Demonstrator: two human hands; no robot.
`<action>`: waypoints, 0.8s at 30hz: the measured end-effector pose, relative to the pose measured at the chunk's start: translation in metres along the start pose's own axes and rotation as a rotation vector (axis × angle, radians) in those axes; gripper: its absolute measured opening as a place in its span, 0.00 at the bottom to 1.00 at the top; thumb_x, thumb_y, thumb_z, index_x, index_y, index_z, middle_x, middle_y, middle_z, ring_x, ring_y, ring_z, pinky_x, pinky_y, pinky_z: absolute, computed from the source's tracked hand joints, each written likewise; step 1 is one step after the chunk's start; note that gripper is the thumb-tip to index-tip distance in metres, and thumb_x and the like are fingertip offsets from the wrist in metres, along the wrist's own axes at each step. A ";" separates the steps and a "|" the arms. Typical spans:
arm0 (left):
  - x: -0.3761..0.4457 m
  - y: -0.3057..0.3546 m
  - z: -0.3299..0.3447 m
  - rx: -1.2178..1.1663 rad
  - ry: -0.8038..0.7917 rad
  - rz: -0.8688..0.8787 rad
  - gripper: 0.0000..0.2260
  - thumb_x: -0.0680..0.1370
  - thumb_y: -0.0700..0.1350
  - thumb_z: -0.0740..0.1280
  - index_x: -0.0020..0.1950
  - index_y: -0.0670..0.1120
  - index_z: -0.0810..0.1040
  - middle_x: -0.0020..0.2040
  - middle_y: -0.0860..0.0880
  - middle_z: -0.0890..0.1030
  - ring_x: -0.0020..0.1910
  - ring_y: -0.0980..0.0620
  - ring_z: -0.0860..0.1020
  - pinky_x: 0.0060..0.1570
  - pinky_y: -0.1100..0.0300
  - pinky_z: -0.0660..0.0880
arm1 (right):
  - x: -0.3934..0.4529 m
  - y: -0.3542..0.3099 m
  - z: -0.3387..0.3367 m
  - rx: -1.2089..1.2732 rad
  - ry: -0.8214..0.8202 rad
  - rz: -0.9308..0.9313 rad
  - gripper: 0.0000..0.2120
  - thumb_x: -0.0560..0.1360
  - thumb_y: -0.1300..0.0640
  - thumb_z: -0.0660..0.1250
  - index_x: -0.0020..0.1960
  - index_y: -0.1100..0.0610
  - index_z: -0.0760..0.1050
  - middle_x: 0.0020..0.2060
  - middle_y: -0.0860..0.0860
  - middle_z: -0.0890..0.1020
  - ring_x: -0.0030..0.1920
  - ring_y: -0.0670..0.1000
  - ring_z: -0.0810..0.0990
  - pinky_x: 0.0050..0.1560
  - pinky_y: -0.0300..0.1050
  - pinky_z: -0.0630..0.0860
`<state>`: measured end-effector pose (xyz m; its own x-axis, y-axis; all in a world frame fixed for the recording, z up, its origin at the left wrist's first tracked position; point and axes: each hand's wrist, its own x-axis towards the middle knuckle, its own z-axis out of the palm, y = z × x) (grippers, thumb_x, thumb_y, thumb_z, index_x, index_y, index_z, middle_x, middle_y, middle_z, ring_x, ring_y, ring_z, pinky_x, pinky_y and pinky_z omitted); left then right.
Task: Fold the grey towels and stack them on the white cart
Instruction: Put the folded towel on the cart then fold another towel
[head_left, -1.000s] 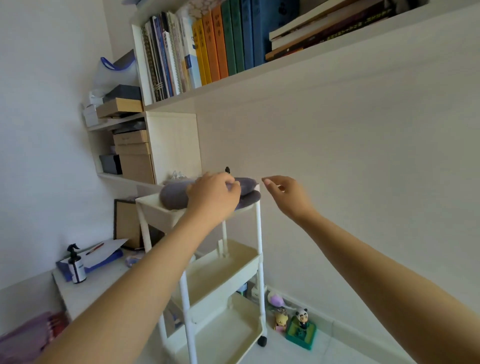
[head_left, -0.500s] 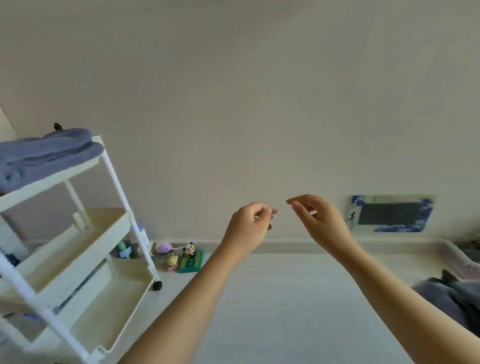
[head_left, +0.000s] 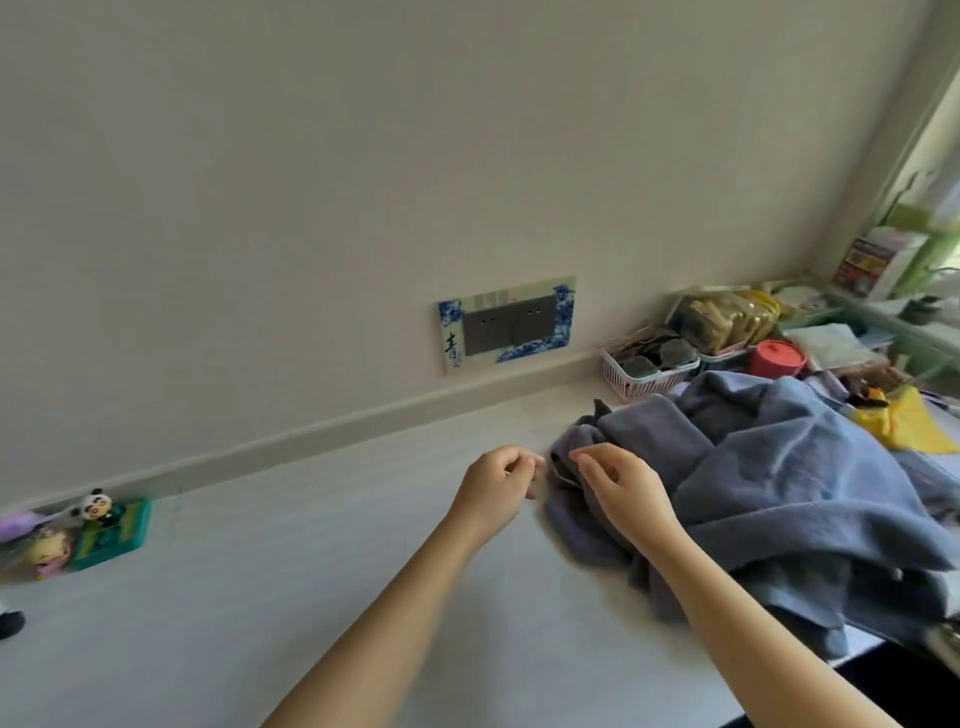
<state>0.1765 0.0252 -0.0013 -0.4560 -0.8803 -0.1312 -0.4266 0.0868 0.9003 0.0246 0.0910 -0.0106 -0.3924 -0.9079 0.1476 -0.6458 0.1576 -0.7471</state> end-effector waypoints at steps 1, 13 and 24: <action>0.008 0.000 0.017 -0.011 -0.016 -0.019 0.11 0.80 0.42 0.57 0.45 0.50 0.78 0.41 0.53 0.80 0.38 0.53 0.81 0.42 0.61 0.74 | 0.000 0.017 -0.008 -0.011 0.010 0.036 0.09 0.78 0.55 0.63 0.45 0.55 0.80 0.38 0.48 0.82 0.41 0.49 0.78 0.43 0.41 0.69; 0.058 0.015 0.122 -0.084 -0.272 -0.076 0.10 0.81 0.44 0.58 0.49 0.49 0.79 0.43 0.51 0.80 0.37 0.55 0.78 0.40 0.66 0.74 | -0.004 0.129 -0.070 -0.526 0.316 0.040 0.10 0.72 0.51 0.67 0.50 0.52 0.82 0.48 0.50 0.82 0.50 0.57 0.78 0.55 0.50 0.63; 0.060 0.014 0.185 0.032 -0.682 0.023 0.11 0.77 0.49 0.68 0.58 0.50 0.80 0.53 0.53 0.82 0.55 0.58 0.78 0.60 0.61 0.73 | -0.019 0.170 -0.102 -0.727 0.394 -0.013 0.17 0.73 0.45 0.58 0.31 0.53 0.75 0.26 0.48 0.74 0.32 0.55 0.76 0.41 0.48 0.62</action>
<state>-0.0015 0.0597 -0.0728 -0.8510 -0.3881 -0.3540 -0.4292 0.1252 0.8945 -0.1441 0.1744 -0.0743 -0.4951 -0.7301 0.4710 -0.8616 0.4825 -0.1578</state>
